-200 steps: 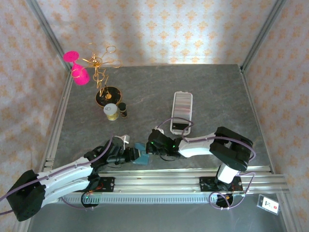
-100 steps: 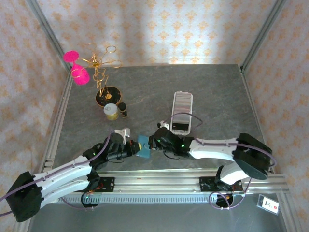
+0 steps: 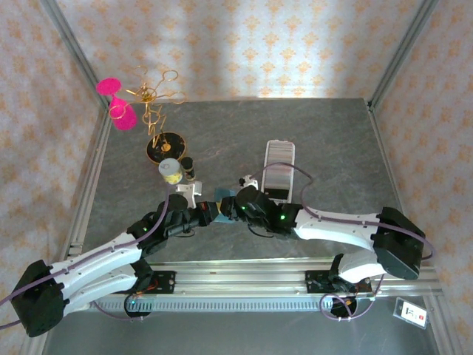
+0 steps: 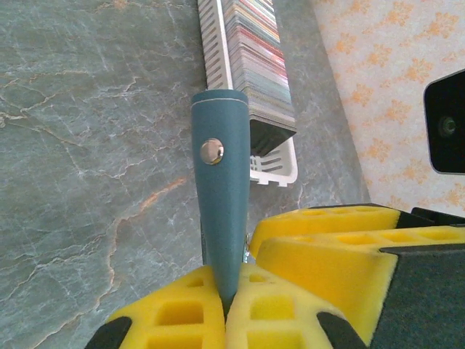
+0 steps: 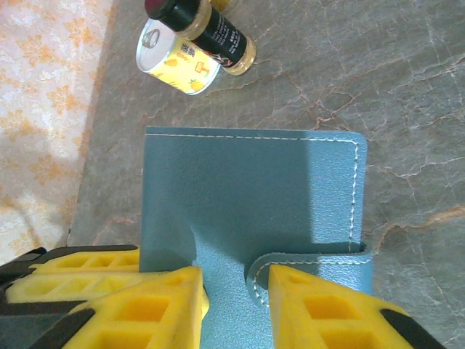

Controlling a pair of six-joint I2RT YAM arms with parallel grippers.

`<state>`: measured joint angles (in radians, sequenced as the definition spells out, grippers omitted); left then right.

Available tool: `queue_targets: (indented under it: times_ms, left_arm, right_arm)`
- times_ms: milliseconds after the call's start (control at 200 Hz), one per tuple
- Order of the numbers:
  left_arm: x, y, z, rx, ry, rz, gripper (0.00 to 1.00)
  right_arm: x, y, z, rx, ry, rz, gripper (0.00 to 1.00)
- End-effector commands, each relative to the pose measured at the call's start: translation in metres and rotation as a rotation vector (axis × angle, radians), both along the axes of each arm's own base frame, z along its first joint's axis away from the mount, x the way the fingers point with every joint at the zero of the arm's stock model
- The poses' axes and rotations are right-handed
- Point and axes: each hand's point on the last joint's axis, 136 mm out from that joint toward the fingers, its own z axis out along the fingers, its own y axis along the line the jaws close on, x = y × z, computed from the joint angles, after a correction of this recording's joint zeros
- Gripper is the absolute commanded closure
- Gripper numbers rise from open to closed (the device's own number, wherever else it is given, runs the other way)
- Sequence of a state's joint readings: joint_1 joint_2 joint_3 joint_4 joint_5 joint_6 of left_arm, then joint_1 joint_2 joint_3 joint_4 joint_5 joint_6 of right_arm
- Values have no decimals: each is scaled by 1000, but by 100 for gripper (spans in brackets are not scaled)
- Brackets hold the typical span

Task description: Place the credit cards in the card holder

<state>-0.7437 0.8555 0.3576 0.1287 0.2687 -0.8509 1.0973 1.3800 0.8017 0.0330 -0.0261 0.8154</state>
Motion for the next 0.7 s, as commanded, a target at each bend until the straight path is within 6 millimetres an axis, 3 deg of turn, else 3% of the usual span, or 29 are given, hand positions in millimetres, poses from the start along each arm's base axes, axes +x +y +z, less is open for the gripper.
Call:
queue_targets:
  times_ms: [0, 435, 691]
  left_arm:
    - [-2, -14, 34, -108, -87, -57, 100]
    - [-3, -12, 32, -127, -90, -48, 100]
    - [-2, -9, 29, -104, -89, -35, 100]
  right_arm:
    - [6, -4, -9, -52, -4, -40, 70]
    - [10, -21, -27, -145, 12, -103, 70]
    - [8, -36, -43, -262, 28, -117, 84]
